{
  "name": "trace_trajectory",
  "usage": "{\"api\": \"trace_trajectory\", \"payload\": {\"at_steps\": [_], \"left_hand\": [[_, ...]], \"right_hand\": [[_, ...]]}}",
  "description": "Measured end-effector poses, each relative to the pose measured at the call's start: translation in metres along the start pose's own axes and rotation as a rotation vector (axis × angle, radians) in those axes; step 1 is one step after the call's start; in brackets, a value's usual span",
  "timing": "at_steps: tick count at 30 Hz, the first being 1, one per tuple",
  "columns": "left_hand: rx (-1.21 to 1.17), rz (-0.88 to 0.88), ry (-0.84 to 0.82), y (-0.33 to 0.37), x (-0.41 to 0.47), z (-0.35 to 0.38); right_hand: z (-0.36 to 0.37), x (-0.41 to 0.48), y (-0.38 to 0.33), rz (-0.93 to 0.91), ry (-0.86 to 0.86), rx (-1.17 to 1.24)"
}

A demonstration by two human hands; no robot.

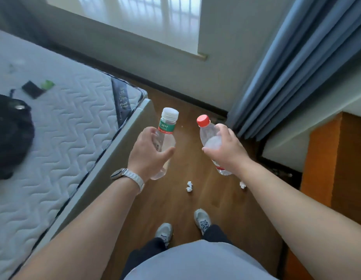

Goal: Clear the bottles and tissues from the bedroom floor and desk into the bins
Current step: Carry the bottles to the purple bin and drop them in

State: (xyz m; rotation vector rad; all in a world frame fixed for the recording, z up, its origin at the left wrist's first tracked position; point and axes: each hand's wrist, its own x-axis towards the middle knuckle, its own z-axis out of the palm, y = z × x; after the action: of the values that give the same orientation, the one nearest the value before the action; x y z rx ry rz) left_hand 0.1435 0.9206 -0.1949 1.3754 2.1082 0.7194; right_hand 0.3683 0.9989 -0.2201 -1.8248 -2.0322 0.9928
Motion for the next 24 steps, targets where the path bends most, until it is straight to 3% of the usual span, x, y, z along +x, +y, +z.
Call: {"api": "trace_trajectory", "payload": {"at_steps": [9,16,24], "left_hand": [[0.020,-0.332,0.419,-0.029,-0.072,-0.065],[-0.033,-0.617,0.703,-0.071,-0.175,-0.098],[-0.121,-0.836,0.902,-0.104,-0.310,-0.115]], "right_hand": [[0.051,0.043,-0.112,-0.503,-0.328,-0.048],[0.110,-0.016,-0.193,-0.796,-0.567,-0.110],[0.167,-0.129,-0.239,-1.026,-0.753,-0.182]]}}
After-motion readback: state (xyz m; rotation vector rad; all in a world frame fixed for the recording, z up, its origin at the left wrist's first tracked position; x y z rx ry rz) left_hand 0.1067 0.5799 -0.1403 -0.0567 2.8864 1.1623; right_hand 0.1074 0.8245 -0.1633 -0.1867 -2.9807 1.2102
